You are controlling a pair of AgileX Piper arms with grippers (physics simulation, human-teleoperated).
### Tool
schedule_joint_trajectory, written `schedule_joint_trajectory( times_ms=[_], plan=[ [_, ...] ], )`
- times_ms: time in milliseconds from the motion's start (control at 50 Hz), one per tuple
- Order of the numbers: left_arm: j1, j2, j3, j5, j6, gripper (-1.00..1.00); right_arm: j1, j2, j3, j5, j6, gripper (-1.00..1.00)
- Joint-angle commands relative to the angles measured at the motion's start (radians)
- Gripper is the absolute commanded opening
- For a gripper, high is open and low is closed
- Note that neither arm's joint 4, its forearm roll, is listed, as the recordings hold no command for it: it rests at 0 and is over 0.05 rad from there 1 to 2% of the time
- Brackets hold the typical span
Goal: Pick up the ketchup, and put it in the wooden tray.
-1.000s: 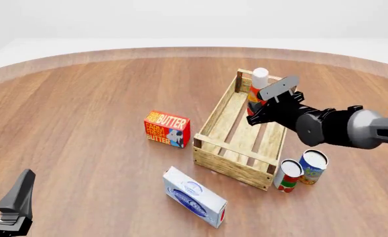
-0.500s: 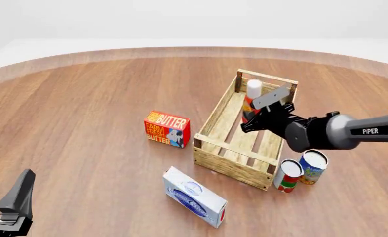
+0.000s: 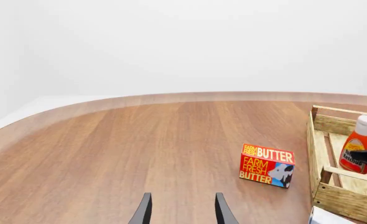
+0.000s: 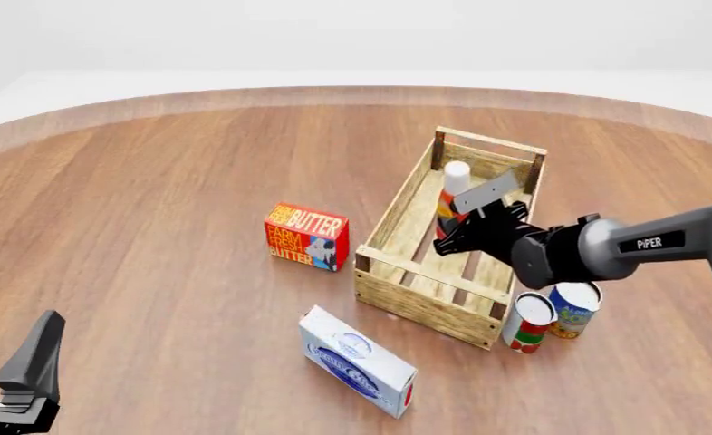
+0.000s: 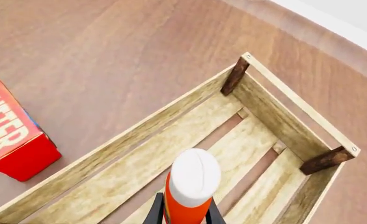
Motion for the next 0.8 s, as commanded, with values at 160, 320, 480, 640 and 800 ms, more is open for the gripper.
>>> schedule_joint_trajectory(
  times_ms=[160,320,480,640,800],
  plan=[
    [0.000,0.000,0.000,0.000,0.000,1.00,0.000,0.014,-0.001,-0.013,0.009,-1.00],
    [0.000,0.000,0.000,0.000,0.000,1.00,-0.002,0.015,-0.001,-0.009,0.010,1.00],
    [0.000,0.000,0.000,0.000,0.000,1.00,-0.002,0.011,0.004,-0.010,0.010,1.00],
    [0.000,0.000,0.000,0.000,0.000,1.00,-0.004,-0.010,0.014,-0.016,0.008,1.00],
    [0.000,0.000,0.000,0.000,0.000,1.00,-0.002,-0.065,0.034,-0.018,0.006,1.00]
  ],
)
